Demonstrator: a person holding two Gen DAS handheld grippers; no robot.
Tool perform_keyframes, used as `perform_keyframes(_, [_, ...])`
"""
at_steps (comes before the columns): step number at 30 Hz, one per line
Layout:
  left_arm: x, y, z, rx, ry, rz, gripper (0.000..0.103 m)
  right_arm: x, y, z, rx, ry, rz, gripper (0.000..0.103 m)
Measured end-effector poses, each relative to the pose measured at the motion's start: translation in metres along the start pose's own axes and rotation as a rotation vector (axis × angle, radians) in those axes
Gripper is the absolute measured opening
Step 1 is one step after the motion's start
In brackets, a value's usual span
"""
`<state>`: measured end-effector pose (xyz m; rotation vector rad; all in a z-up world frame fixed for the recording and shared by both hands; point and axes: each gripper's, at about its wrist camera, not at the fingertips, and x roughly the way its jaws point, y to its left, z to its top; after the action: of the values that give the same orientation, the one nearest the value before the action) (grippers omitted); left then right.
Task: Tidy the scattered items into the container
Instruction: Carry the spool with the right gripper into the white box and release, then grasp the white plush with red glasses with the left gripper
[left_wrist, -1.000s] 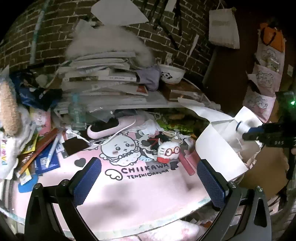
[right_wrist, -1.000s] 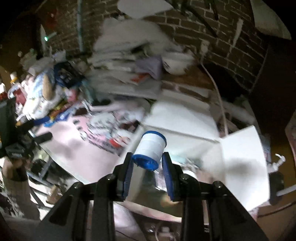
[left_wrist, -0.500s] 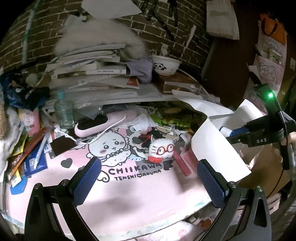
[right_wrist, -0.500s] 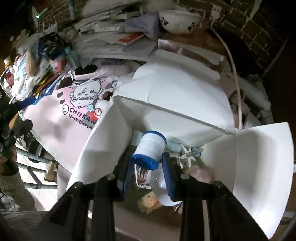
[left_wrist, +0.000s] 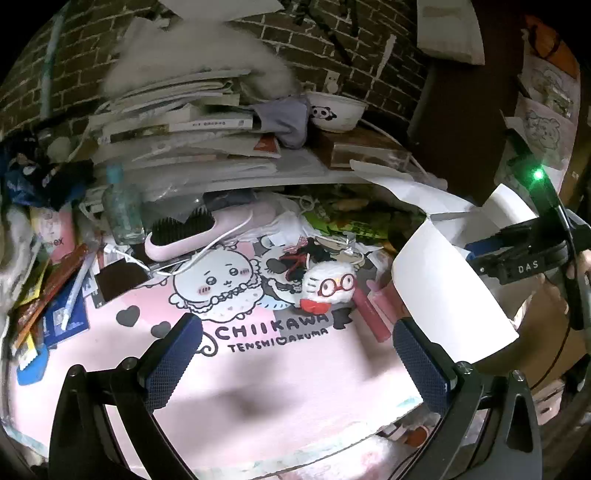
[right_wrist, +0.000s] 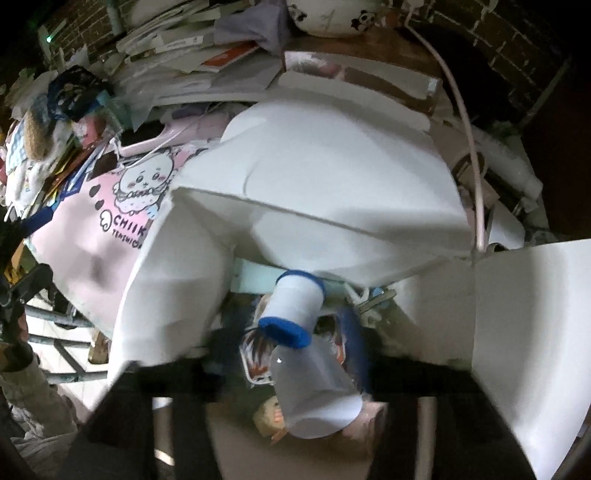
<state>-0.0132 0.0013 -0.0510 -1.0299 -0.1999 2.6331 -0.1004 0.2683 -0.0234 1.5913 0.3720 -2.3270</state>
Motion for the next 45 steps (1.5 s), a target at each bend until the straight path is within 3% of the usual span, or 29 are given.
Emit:
perform_keyframes(6, [0.009,0.008,-0.001,-0.019,0.010,0.010,0.103,-0.011,0.003,-0.002,-0.016,-0.054,-0.049,0.060])
perform_keyframes(10, [0.023,0.014,-0.001,-0.033,0.014,0.015,0.103,-0.045,0.014,-0.007,-0.023,-0.251,-0.145,0.060])
perform_keyframes(12, [0.031,0.012,-0.001,-0.020,0.023,0.015,0.102,-0.064,0.022,-0.013,-0.007,-0.364,-0.126,0.063])
perform_keyframes(15, [0.046,0.006,0.000,0.004,0.036,0.001,0.102,-0.084,0.045,-0.024,-0.012,-0.512,-0.030,0.079])
perform_keyframes(20, [0.074,-0.003,0.003,0.029,0.059,-0.063,0.102,-0.089,0.092,-0.028,-0.064,-0.653,0.021,0.079])
perform_keyframes(22, [0.084,-0.007,0.004,0.058,0.064,-0.072,0.099,-0.086,0.099,-0.022,-0.047,-0.668,0.056,0.079])
perform_keyframes(26, [0.109,-0.010,0.012,0.084,0.097,-0.122,0.080,-0.081,0.095,-0.012,0.014,-0.665,0.142,0.079])
perform_keyframes(29, [0.124,-0.010,0.017,0.083,0.121,-0.137,0.077,-0.077,0.088,-0.009,0.053,-0.664,0.158,0.079])
perform_keyframes(31, [0.132,-0.010,0.019,0.080,0.140,-0.154,0.066,-0.076,0.083,-0.009,0.069,-0.659,0.186,0.079])
perform_keyframes(32, [0.136,-0.010,0.020,0.079,0.152,-0.171,0.052,-0.075,0.081,-0.008,0.075,-0.657,0.196,0.079])
perform_keyframes(33, [0.139,-0.011,0.020,0.079,0.160,-0.180,0.047,-0.074,0.080,-0.008,0.080,-0.655,0.203,0.079])
perform_keyframes(35, [0.142,-0.014,0.020,0.087,0.168,-0.187,0.047,-0.072,0.078,-0.007,0.083,-0.654,0.207,0.079])
perform_keyframes(39, [0.141,-0.016,0.020,0.090,0.162,-0.202,0.037,-0.070,0.074,-0.006,0.103,-0.649,0.226,0.079])
perform_keyframes(45, [0.131,-0.006,0.017,0.071,0.145,-0.207,0.033,-0.067,0.072,-0.007,0.118,-0.639,0.231,0.079])
